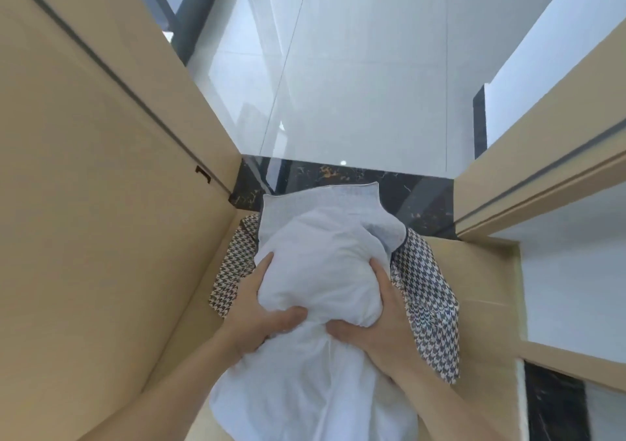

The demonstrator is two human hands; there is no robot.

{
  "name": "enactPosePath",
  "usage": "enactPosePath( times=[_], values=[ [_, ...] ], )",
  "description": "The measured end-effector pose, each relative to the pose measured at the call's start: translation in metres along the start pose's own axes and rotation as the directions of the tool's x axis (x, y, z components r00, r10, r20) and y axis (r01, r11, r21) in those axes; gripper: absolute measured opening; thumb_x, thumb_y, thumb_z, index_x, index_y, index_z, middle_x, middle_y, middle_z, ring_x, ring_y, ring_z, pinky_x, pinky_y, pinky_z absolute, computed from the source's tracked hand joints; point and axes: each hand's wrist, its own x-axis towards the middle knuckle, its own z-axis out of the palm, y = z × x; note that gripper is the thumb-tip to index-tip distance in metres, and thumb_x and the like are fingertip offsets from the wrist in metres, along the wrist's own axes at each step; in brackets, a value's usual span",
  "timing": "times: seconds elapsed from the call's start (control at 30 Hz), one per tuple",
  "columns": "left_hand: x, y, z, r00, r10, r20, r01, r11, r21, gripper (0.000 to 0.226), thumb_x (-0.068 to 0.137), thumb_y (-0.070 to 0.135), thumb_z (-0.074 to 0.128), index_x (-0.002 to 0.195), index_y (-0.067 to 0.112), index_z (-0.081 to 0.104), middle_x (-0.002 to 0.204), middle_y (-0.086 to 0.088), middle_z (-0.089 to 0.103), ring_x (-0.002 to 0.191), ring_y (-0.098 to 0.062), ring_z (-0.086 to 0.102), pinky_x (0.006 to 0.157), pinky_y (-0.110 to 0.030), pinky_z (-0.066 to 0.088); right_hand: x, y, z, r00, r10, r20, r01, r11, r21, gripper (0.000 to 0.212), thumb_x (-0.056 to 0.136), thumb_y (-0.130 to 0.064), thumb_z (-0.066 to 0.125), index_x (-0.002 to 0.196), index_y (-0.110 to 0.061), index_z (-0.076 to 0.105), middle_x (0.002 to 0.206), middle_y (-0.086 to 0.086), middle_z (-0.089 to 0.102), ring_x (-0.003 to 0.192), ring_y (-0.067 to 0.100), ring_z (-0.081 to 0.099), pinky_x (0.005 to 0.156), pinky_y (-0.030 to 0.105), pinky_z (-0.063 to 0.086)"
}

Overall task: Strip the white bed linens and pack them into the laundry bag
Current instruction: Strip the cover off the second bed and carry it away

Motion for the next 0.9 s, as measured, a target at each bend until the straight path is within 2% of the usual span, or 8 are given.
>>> enactPosePath(
  times=[0.17, 0.3, 0.37, 0.43, 0.57, 0.7, 0.8, 0.9],
  values=[
    [0.07, -0.093, 0.023, 0.995, -0.098, 0.014, 0.098, 0.995, 0.021, 0.12, 0.047, 0.046, 0.089, 0.152, 0.035, 0.034, 0.148, 0.01, 0.046, 0.132, -0.008, 0.05, 0.107, -0.041, 0.047, 0.049, 0.094, 0.03, 0.991, 0.132, 0.008, -0.131, 0.991, -0.032, 0.121, 0.035, -0.063, 0.088, 0.136, -0.067, 0.022, 0.138, -0.012, 0.041, 0.127, 0.004, 0.041, 0.104, 0.024, 0.033],
    [0.137, -0.14, 0.042, 0.988, -0.154, -0.013, 0.155, 0.987, 0.041, 0.125, 0.04, 0.056, 0.086, 0.151, 0.047, 0.029, 0.132, 0.02, 0.047, 0.087, 0.015, 0.063, 0.066, -0.013, 0.054, 0.104, 0.153, 0.036, 0.989, 0.142, -0.029, -0.143, 0.989, -0.048, 0.125, 0.034, -0.066, 0.088, 0.141, -0.063, 0.023, 0.136, -0.023, 0.04, 0.125, -0.004, 0.042, 0.104, 0.023, 0.034],
    [0.173, -0.162, 0.054, 0.982, -0.189, -0.025, 0.19, 0.976, 0.102, 0.128, 0.039, 0.063, 0.085, 0.15, 0.055, 0.021, 0.148, 0.01, 0.036, 0.113, -0.004, 0.061, 0.082, -0.027, 0.057, 0.13, 0.18, 0.036, 0.987, 0.144, -0.074, -0.149, 0.986, -0.079, 0.127, 0.034, -0.069, 0.086, 0.143, -0.062, 0.022, 0.138, -0.02, 0.038, 0.124, -0.002, 0.039, 0.103, 0.023, 0.031],
    [0.202, -0.184, 0.068, 0.97, -0.241, -0.027, 0.241, 0.943, 0.231, 0.129, 0.043, 0.068, 0.084, 0.149, 0.058, 0.012, 0.162, 0.005, 0.016, 0.144, -0.02, 0.033, 0.111, -0.038, 0.038, 0.15, 0.206, 0.038, 0.98, 0.167, -0.112, -0.179, 0.978, -0.111, 0.131, 0.036, -0.07, 0.084, 0.15, -0.054, 0.021, 0.147, -0.009, 0.034, 0.132, 0.007, 0.036, 0.109, 0.03, 0.031],
    [0.223, -0.22, 0.083, 0.962, -0.256, -0.093, 0.271, 0.872, 0.407, 0.123, 0.057, 0.077, 0.076, 0.154, 0.049, 0.005, 0.166, 0.001, -0.002, 0.153, -0.018, 0.006, 0.119, -0.04, 0.016, 0.167, 0.244, 0.05, 0.971, 0.195, -0.138, -0.213, 0.968, -0.133, 0.136, 0.036, -0.071, 0.083, 0.154, -0.046, 0.019, 0.153, -0.003, 0.034, 0.142, 0.017, 0.034, 0.118, 0.046, 0.032],
    [0.202, -0.239, 0.069, 0.949, -0.014, -0.316, 0.154, 0.894, 0.42, 0.092, 0.081, 0.076, 0.036, 0.155, 0.02, 0.03, 0.16, -0.007, 0.027, 0.148, -0.02, 0.02, 0.12, -0.039, 0.016, 0.165, 0.251, 0.057, 0.963, 0.229, -0.141, -0.245, 0.962, -0.117, 0.136, 0.037, -0.072, 0.086, 0.15, -0.057, 0.012, 0.155, -0.01, 0.031, 0.139, 0.01, 0.034, 0.116, 0.043, 0.033],
    [0.186, -0.259, 0.045, 0.86, -0.126, -0.495, 0.311, 0.898, 0.311, 0.058, 0.101, 0.045, 0.041, 0.148, 0.011, 0.042, 0.149, -0.01, 0.045, 0.139, -0.025, 0.036, 0.116, -0.041, 0.027, 0.166, 0.247, 0.056, 0.954, 0.26, -0.152, -0.279, 0.953, -0.121, 0.135, 0.035, -0.072, 0.086, 0.147, -0.062, 0.012, 0.145, -0.018, 0.03, 0.128, 0.004, 0.034, 0.11, 0.036, 0.033],
    [0.18, -0.28, 0.023, 0.816, -0.31, -0.489, 0.498, 0.805, 0.322, 0.043, 0.1, 0.029, 0.05, 0.137, 0.006, 0.051, 0.134, -0.014, 0.058, 0.125, -0.031, 0.051, 0.104, -0.042, 0.041, 0.167, 0.246, 0.056, 0.957, 0.245, -0.155, -0.267, 0.953, -0.141, 0.13, 0.035, -0.073, 0.085, 0.144, -0.067, 0.015, 0.137, -0.02, 0.03, 0.125, 0.003, 0.034, 0.107, 0.033, 0.031]
  ],
)
